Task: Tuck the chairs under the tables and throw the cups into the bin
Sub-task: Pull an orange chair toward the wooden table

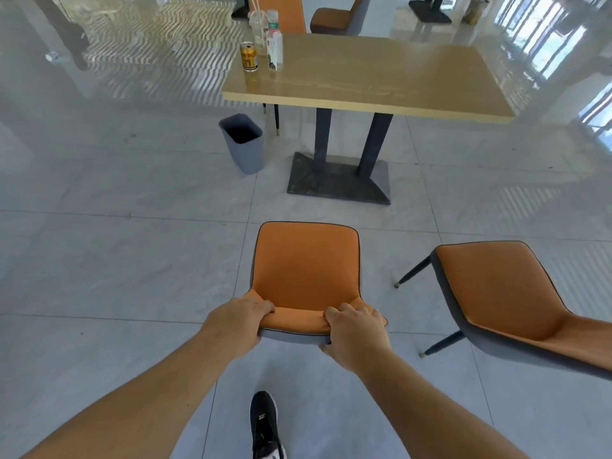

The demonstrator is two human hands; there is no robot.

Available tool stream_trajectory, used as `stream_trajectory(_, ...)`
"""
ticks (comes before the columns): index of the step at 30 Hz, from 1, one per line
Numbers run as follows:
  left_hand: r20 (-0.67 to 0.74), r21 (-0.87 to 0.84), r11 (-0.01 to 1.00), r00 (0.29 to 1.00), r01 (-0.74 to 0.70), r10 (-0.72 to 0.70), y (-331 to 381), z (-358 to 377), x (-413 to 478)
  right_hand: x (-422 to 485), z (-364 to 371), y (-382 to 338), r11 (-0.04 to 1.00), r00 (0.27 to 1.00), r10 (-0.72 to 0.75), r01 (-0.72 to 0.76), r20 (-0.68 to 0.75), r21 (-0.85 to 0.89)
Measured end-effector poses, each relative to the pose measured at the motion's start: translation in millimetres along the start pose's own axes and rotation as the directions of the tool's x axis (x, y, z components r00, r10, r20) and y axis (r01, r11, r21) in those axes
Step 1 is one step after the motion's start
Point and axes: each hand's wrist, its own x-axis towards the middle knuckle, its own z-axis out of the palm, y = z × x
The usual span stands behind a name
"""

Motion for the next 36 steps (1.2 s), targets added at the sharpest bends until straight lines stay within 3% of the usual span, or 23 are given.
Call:
stream_trajectory(16,-0.052,-0.001,0.997,0.995,-0.080,0.080,-76,-102,224,225,-110,40,0.995,0.994,0.103,-0.103,-0.028,0.000)
stream_trajectory(36,-0.067,-0.043,0.999,0.998,0.013,-0.016,-92,-199,458,441,-204,142,0.996,0.993,0.084,-0.083,-0.087,0.018)
